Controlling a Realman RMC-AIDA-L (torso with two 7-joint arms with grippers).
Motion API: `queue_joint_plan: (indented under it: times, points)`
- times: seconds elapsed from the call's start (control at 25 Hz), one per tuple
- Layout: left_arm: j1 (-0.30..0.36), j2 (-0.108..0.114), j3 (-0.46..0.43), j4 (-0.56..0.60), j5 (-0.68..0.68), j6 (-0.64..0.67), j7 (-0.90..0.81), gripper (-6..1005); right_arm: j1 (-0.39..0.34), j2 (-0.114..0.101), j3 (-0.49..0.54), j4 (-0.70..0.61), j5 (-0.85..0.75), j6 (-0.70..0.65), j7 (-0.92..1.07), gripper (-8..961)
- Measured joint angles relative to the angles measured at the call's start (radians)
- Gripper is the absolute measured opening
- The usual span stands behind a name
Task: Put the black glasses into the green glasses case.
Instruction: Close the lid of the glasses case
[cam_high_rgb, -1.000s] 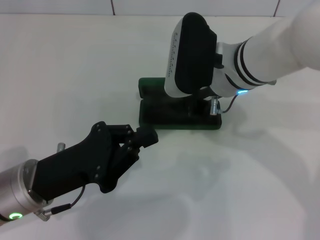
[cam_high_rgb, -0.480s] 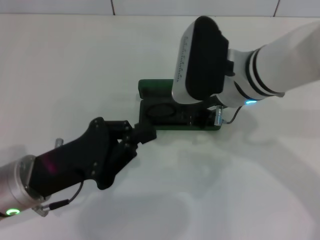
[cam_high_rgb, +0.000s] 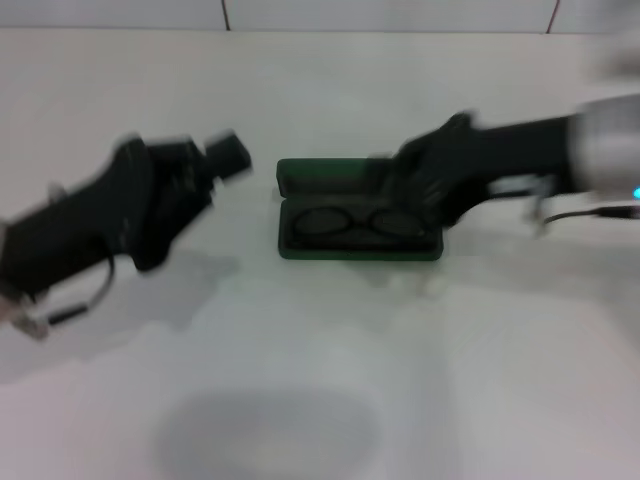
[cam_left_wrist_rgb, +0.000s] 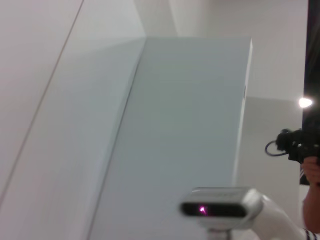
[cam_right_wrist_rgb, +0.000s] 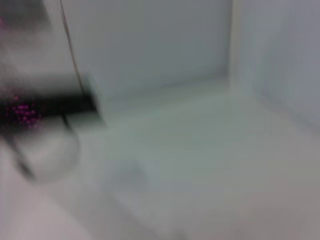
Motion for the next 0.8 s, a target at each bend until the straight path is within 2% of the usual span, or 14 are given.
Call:
queue_joint_plan:
  times: [0.12, 0.24, 0.28, 0.32, 0.36, 0.48, 0.64, 0.72, 0.8]
  points:
    - [-0.036, 0.035, -0.031, 0.013, 0.003, -0.018, -0.019, 28, -0.086, -0.004, 0.173, 0.059, 0.294, -0.138, -0.194, 113]
    - [-0.129, 0.085, -0.03, 0.016, 0.017, -0.074, -0.118, 30, -0.185, -0.007, 0.335, 0.126, 0.454, -0.291, -0.331, 113]
    - [-0.21, 0.113, -0.029, 0.017, 0.072, -0.128, -0.187, 37, -0.213, -0.006, 0.394, 0.157, 0.479, -0.346, -0.37, 113]
    - [-0.21, 0.113, -0.029, 0.017, 0.072, -0.128, -0.187, 45, -0.238, -0.005, 0.458, 0.195, 0.496, -0.397, -0.405, 113]
    - [-0.241, 0.12, -0.03, 0.019, 0.095, -0.156, -0.208, 52, -0.251, -0.007, 0.528, 0.258, 0.508, -0.451, -0.435, 113]
    - [-0.322, 0.133, -0.033, 0.038, 0.156, -0.292, -0.285, 72, -0.257, -0.012, 0.694, 0.425, 0.512, -0.572, -0.489, 114]
    - [-0.409, 0.136, -0.035, 0.09, 0.3, -0.483, -0.41, 92, -0.258, -0.014, 0.89, 0.625, 0.465, -0.663, -0.568, 114]
    - [-0.444, 0.124, -0.04, 0.12, 0.412, -0.571, -0.469, 102, -0.258, -0.014, 0.948, 0.685, 0.432, -0.673, -0.593, 114]
    - [-0.473, 0.1, -0.045, 0.137, 0.527, -0.675, -0.515, 112, -0.258, -0.015, 0.982, 0.734, 0.402, -0.673, -0.616, 114]
